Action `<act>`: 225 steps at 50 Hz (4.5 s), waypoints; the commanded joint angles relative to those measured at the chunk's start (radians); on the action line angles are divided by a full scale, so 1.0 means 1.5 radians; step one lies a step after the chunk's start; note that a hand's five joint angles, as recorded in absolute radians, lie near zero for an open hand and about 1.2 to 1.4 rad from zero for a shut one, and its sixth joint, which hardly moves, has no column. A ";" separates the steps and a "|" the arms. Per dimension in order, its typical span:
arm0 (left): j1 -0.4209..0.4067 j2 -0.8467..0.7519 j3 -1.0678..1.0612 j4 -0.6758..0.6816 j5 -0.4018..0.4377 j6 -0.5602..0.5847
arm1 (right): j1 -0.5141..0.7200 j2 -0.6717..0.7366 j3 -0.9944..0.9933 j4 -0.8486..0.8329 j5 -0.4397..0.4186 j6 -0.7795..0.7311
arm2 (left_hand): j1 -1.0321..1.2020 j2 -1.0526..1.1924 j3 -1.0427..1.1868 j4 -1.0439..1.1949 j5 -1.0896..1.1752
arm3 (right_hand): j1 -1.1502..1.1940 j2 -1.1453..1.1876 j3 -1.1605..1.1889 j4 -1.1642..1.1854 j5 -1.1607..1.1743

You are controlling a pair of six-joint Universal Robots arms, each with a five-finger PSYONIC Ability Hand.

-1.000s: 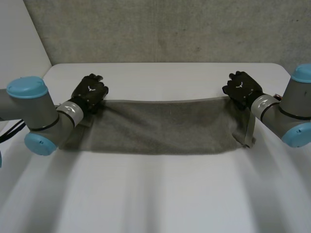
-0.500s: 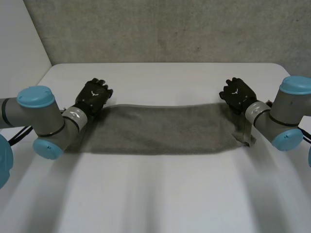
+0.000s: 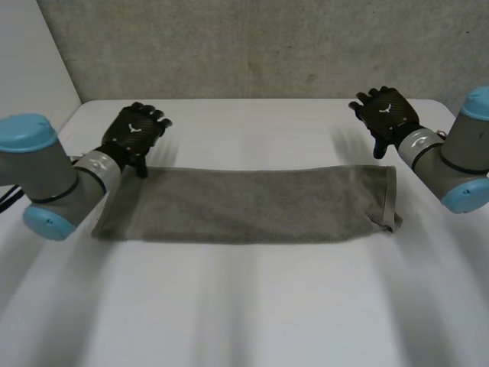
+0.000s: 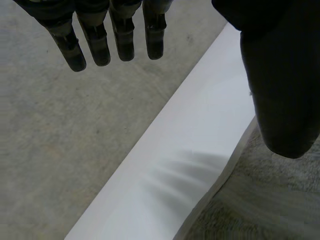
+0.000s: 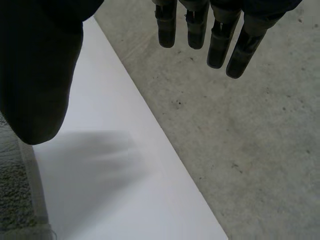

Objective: Fold the towel.

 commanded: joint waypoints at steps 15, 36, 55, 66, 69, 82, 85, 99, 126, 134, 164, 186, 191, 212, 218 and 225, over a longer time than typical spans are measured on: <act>0.015 0.233 -0.312 -0.049 0.001 -0.011 | -0.064 -0.320 0.461 0.103 -0.047 0.056 | -0.061 -0.027 -0.028 -0.037 -0.015 | 0.095 0.090 -0.034 -0.052 0.099; 0.004 0.223 -0.350 -0.043 0.000 -0.029 | -0.083 -0.276 0.595 -0.075 -0.040 -0.026 | -0.057 -0.023 -0.028 -0.037 -0.011 | 0.477 0.472 -0.034 -0.052 0.480; 0.003 0.223 -0.365 -0.043 0.001 -0.031 | -0.306 -0.202 0.445 0.122 -0.305 -0.297 | -0.059 -0.025 -0.028 -0.037 -0.013 | 0.746 0.741 -0.034 -0.052 0.749; -0.002 0.223 -0.367 -0.043 0.000 -0.030 | -0.289 -0.196 0.451 0.261 -0.318 -0.369 | -0.059 -0.025 -0.028 -0.037 -0.013 | 0.031 0.026 -0.034 -0.052 0.034; -0.005 0.223 -0.370 -0.044 0.000 -0.030 | -0.290 -0.199 0.454 0.258 -0.316 -0.363 | -0.059 -0.025 -0.028 -0.037 -0.013 | 0.037 0.032 -0.034 -0.052 0.040; -0.013 0.230 -0.390 -0.049 -0.002 -0.030 | -0.287 -0.265 0.539 0.076 -0.194 -0.167 | -0.043 -0.009 -0.028 -0.037 0.003 | 0.154 0.149 -0.034 -0.052 0.158; -0.023 0.232 -0.390 -0.048 -0.002 -0.030 | -0.280 -0.275 0.546 0.051 -0.167 -0.151 | -0.043 -0.009 -0.028 -0.037 0.003 | 0.154 0.149 -0.034 -0.052 0.158; -0.022 0.231 -0.390 -0.046 -0.001 -0.030 | -0.245 -0.291 0.576 -0.041 -0.107 -0.079 | -0.045 -0.011 -0.028 -0.037 0.001 | 0.260 0.255 -0.034 -0.052 0.263; -0.025 0.224 -0.391 -0.043 -0.001 -0.031 | -0.216 -0.284 0.593 -0.094 -0.102 -0.006 | -0.047 -0.013 -0.028 -0.037 -0.001 | 0.186 0.181 -0.034 -0.052 0.189; -0.024 0.224 -0.391 -0.043 0.000 -0.031 | -0.200 -0.295 0.604 -0.099 -0.105 -0.002 | -0.049 -0.015 -0.028 -0.037 -0.003 | 0.195 0.191 -0.034 -0.052 0.199; -0.014 0.223 -0.392 -0.043 0.000 -0.030 | -0.277 -0.242 0.542 -0.093 -0.109 -0.078 | -0.051 -0.017 -0.028 -0.037 -0.005 | 0.770 0.765 -0.034 -0.052 0.773; -0.012 0.235 -0.394 -0.042 0.000 -0.030 | -0.039 -0.334 0.341 0.105 -0.132 -0.137 | -0.051 -0.017 -0.028 -0.037 -0.005 | 0.770 0.765 -0.034 -0.052 0.773; -0.002 0.242 -0.389 -0.041 -0.001 -0.031 | 0.107 -0.296 0.286 0.103 -0.081 -0.121 | -0.051 -0.017 -0.028 -0.037 -0.005 | 0.770 0.765 -0.034 -0.052 0.773; 0.076 0.338 -0.370 -0.043 -0.003 -0.142 | 0.455 0.038 -0.064 0.110 0.039 -0.091 | -0.053 -0.019 -0.028 -0.037 -0.007 | 0.770 0.765 -0.034 -0.052 0.773; 0.068 0.334 -0.371 -0.043 -0.003 -0.143 | 0.463 0.043 -0.053 0.114 0.044 -0.087 | -0.053 -0.019 -0.028 -0.037 -0.007 | -0.044 -0.049 -0.034 -0.052 -0.041; 0.059 0.332 -0.367 -0.046 -0.003 -0.146 | 0.453 -0.048 0.028 0.139 0.026 -0.021 | -0.055 -0.021 -0.028 -0.037 -0.009 | -0.044 -0.049 -0.034 -0.052 -0.041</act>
